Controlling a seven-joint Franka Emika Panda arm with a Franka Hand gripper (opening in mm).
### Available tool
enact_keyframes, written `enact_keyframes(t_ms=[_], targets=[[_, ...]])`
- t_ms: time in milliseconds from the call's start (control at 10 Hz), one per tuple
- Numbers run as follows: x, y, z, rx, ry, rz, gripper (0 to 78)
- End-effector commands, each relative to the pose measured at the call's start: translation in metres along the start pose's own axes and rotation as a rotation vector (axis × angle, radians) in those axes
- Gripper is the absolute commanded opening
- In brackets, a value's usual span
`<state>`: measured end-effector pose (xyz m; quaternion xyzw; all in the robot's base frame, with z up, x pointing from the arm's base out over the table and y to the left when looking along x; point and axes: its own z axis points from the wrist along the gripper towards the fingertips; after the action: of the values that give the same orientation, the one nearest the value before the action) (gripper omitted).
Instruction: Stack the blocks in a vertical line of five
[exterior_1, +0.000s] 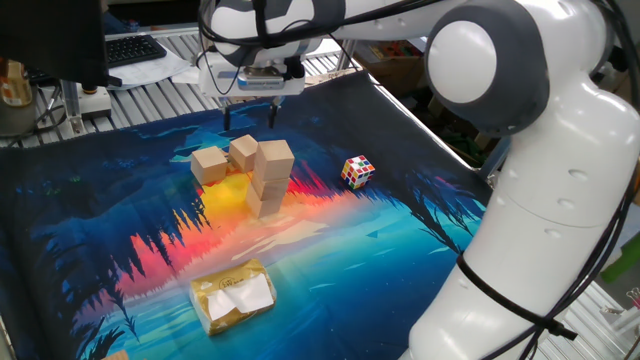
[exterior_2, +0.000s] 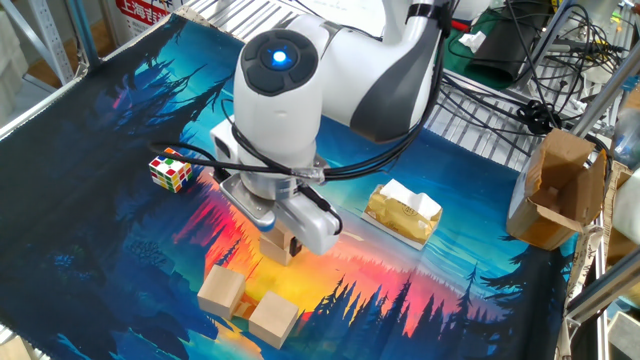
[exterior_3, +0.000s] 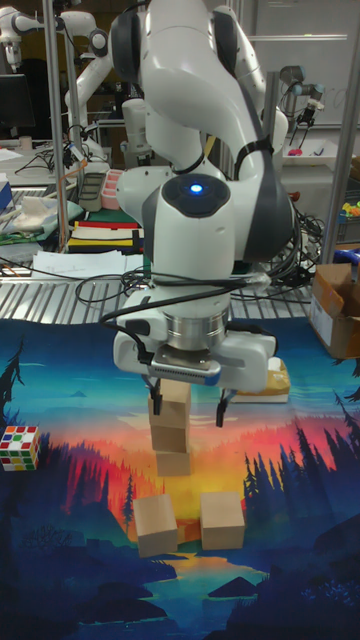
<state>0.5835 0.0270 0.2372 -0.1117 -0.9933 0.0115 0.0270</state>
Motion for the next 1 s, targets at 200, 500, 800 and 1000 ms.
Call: enact_keyframes(t_ms=[200, 500, 800, 1000], targets=[[-0.001, 0.000, -0.001, -0.011, -0.005, -0.056, 77.4], [-0.001, 0.000, -0.001, -0.033, 0.005, -0.064, 77.4], [-0.019, 0.040, 0.026, -0.025, -0.002, -0.036, 77.4], [-0.024, 0.051, 0.035, -0.029, -0.008, -0.043, 77.4]])
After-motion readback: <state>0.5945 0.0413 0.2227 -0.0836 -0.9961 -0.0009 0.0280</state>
